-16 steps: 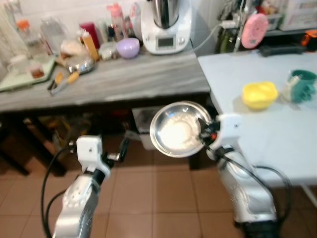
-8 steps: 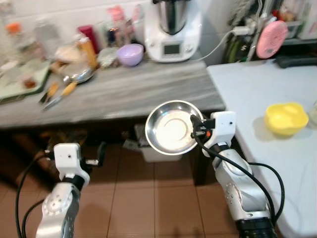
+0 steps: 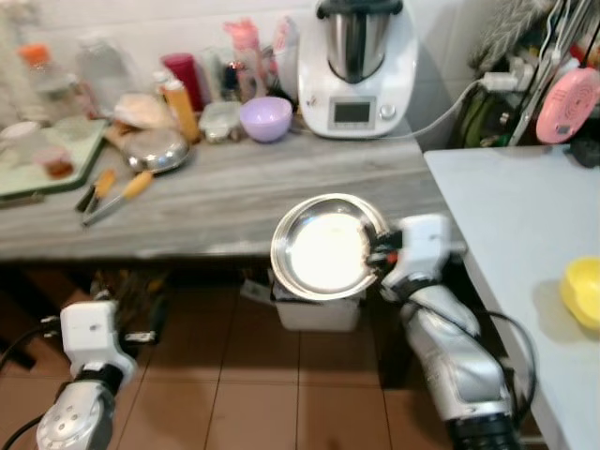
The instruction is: Setting the table
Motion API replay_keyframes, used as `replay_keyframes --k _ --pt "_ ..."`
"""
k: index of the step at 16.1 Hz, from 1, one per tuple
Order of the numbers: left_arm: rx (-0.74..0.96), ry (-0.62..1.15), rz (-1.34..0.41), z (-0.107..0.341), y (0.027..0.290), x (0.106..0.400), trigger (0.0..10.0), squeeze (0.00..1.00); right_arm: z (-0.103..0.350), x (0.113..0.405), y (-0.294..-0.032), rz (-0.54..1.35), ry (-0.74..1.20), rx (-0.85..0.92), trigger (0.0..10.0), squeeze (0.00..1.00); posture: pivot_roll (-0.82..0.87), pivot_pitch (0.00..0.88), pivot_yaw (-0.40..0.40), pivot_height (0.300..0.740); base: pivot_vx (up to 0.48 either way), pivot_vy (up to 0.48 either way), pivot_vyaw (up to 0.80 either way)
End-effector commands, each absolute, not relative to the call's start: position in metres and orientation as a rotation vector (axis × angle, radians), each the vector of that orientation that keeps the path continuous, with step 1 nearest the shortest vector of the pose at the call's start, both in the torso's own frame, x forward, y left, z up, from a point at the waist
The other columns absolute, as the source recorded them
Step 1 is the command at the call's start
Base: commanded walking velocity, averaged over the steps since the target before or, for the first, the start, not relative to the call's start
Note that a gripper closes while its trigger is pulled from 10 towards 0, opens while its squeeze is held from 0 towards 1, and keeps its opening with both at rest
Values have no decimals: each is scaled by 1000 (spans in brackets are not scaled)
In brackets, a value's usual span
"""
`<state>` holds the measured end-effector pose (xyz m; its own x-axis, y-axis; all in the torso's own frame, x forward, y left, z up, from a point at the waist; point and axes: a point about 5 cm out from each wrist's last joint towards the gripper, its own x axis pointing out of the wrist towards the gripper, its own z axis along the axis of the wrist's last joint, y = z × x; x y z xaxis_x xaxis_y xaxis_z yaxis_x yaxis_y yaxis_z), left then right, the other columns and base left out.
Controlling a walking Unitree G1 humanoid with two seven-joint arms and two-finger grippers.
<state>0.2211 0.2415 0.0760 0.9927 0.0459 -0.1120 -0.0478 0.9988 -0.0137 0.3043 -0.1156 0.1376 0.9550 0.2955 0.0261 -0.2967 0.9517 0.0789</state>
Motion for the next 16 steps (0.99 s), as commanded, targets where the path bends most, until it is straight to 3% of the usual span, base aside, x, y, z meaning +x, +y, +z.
replay_keyframes --k 1,11,16 --pt "-17 88 18 82 234 227 10000 0 144 307 -120 294 -40 68 10000 0 -194 5 94 740 398 0 0" --pt "-16 109 -49 85 230 224 10000 0 145 311 -120 278 -52 72 10000 0 -193 16 107 740 372 0 0" --pt "-23 124 -223 87 213 211 10000 0 136 308 -123 298 -25 46 10000 0 -185 2 96 740 51 0 0"
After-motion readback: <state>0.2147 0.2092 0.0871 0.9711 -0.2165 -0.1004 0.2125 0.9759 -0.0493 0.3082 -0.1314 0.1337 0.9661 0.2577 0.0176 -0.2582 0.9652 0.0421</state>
